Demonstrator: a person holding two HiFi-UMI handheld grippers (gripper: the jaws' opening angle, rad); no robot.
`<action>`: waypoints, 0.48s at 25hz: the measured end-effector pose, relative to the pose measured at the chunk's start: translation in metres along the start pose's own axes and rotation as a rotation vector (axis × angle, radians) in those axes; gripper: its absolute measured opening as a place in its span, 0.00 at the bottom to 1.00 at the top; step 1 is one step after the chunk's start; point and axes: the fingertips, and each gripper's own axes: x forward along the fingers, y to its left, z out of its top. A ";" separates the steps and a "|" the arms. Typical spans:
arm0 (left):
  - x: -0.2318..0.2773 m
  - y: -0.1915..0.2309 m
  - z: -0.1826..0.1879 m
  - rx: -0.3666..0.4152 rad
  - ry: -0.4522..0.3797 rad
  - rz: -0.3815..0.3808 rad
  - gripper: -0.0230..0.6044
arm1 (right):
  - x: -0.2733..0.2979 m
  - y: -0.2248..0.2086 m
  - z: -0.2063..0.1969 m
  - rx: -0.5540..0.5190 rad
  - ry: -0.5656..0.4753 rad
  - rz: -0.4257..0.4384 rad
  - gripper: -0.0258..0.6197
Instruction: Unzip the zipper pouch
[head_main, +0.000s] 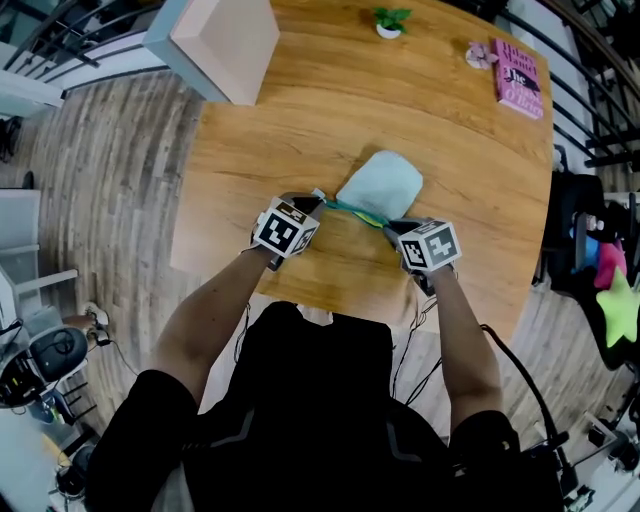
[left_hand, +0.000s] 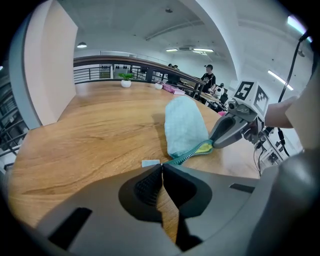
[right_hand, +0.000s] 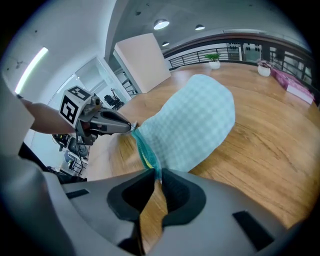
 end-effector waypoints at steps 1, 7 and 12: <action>0.001 0.001 0.000 -0.002 0.005 -0.008 0.09 | 0.001 -0.001 0.000 0.029 -0.011 0.008 0.13; 0.003 0.002 -0.001 -0.009 0.028 -0.068 0.09 | -0.003 -0.008 0.000 0.192 -0.059 0.018 0.12; 0.003 -0.001 -0.002 0.055 0.019 -0.092 0.09 | -0.002 -0.008 0.002 0.151 -0.058 -0.039 0.13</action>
